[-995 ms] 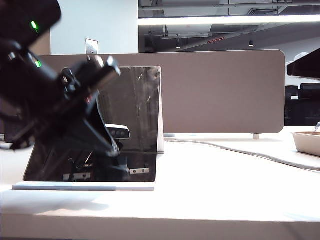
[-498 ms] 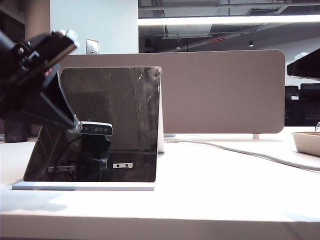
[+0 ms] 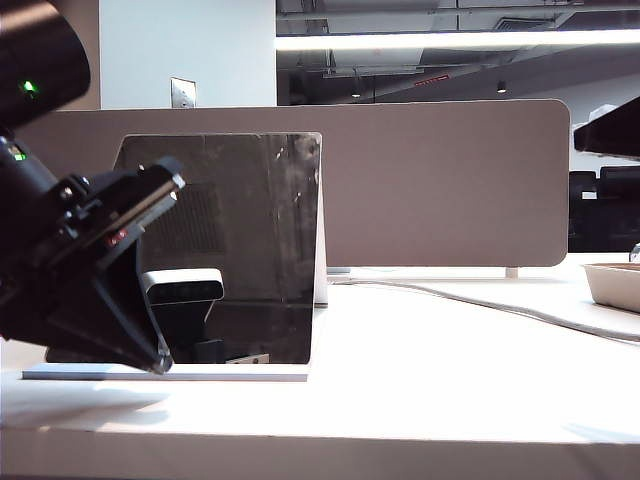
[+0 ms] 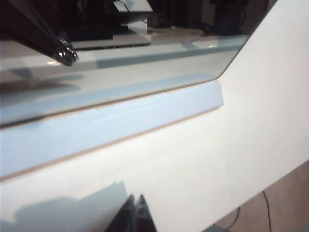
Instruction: Push the base of the mirror on the table to move it forward for a short distance.
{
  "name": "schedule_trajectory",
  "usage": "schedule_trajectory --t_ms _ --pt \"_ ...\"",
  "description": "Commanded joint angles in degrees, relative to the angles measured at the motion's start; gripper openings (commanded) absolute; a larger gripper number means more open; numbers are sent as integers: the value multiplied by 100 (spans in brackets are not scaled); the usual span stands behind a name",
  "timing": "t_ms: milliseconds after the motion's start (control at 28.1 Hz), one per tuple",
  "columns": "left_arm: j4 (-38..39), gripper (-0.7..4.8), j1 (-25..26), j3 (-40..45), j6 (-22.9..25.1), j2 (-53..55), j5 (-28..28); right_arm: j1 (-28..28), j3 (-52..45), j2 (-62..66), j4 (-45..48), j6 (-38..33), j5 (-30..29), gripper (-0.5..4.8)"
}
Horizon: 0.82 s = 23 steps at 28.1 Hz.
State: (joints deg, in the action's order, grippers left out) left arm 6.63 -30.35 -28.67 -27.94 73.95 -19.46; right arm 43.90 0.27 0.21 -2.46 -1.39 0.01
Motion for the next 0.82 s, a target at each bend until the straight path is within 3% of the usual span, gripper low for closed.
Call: schedule_trajectory --t_ms 36,818 --pt "-223 -2 2 -13 28 125 -94 -2 4 2 96 11 4 22" --pt "-1093 -2 2 -15 -42 704 68 -2 4 2 96 11 4 22"
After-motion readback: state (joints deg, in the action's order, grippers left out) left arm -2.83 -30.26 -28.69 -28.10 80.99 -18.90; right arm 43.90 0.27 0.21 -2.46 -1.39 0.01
